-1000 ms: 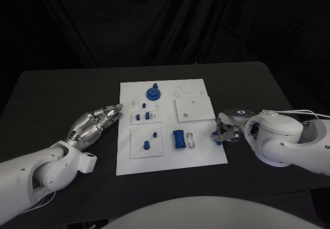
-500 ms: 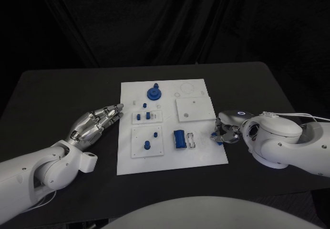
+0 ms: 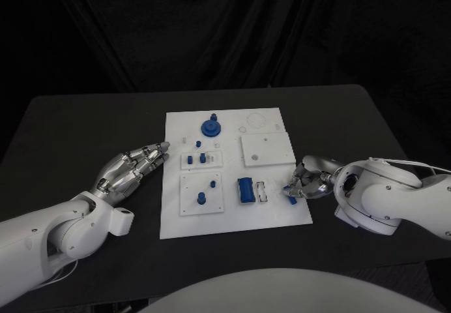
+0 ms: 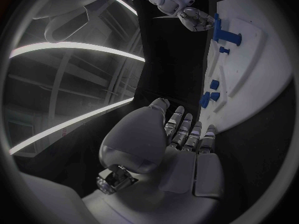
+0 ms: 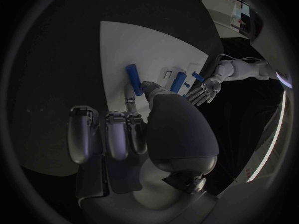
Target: Assemble the parts on the task board
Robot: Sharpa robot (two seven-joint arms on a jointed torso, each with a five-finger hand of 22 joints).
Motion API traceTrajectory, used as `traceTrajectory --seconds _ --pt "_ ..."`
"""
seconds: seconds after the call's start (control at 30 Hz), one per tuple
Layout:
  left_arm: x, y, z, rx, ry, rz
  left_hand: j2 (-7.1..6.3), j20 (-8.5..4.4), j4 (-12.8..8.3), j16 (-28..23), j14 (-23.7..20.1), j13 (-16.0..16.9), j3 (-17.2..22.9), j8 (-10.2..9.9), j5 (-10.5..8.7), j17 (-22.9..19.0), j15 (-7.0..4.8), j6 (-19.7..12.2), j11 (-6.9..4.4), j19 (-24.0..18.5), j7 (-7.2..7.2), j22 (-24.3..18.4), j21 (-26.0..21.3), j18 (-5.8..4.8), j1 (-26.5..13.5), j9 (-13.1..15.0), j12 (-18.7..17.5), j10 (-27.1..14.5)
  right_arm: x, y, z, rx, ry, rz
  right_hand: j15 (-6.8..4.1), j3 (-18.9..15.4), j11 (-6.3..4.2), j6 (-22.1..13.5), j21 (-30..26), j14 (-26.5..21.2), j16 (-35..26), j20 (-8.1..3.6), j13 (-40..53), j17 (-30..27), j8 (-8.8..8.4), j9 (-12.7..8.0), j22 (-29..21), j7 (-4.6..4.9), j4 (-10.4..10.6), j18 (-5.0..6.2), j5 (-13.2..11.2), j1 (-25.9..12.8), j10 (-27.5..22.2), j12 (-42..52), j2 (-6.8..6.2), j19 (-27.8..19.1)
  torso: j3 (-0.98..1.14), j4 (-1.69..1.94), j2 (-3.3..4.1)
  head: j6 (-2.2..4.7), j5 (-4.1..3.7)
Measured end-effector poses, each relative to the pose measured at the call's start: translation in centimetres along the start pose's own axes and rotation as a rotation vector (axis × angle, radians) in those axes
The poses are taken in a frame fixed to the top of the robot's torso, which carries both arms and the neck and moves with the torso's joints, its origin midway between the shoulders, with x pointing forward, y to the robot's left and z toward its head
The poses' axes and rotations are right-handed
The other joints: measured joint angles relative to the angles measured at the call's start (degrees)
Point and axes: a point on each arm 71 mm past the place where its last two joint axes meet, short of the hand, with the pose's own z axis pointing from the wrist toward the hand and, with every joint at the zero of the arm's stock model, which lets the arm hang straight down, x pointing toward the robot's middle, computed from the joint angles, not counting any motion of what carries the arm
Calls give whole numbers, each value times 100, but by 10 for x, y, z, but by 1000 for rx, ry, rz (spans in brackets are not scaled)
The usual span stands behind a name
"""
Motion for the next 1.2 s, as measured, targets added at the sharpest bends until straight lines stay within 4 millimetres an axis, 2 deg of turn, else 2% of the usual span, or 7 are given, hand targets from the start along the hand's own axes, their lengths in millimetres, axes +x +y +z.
traceTrajectory --seconds 0.3,0.6,0.73,0.8,1.2 --pt "1 1 1 0 3 -2 0 0 0 0 0 0 0 0 0 0 0 0 0 0 0 0 0 0 0 0 0 0 -3 17 2 -24 21 137 -21 41 -21 0 0 21 0 0 0 0 42 105 0 0 7 0 -44 -72 22 0 -5 0 -1 2 -5 0 4" --pt "1 1 1 1 5 -3 0 -1 -16 0 0 0 16 0 0 0 0 0 0 0 0 0 0 0 0 0 0 0 1 29 7 -56 39 192 -21 88 -21 0 0 22 0 0 0 0 42 104 0 0 -8 0 -59 -109 22 0 2 0 -16 21 1 0 14" --pt "2 1 2 2 7 -4 0 -1 -16 0 0 0 16 0 0 0 0 0 0 0 0 0 0 0 0 0 0 0 3 34 9 -69 44 201 -21 89 -21 0 0 22 -5 0 -1 0 42 104 -1 0 -9 0 -65 -148 22 0 9 0 -14 21 4 0 16" --pt "2 1 2 2 7 -5 0 -1 -16 0 0 0 16 0 0 0 0 0 0 0 0 0 0 0 0 0 0 0 3 35 10 -72 45 204 -21 176 -21 0 0 22 -23 0 -1 0 41 104 -1 0 -97 0 -66 -172 22 0 -11 0 -13 20 5 0 19" --pt "2 1 1 2 7 -5 0 -1 -16 0 0 0 16 0 0 0 0 0 0 0 0 0 0 0 0 0 0 0 4 39 16 -80 50 207 -20 233 -20 0 -25 22 -23 0 4 0 39 120 -1 0 -91 -1 -68 -240 22 0 -7 0 -7 9 5 0 42"
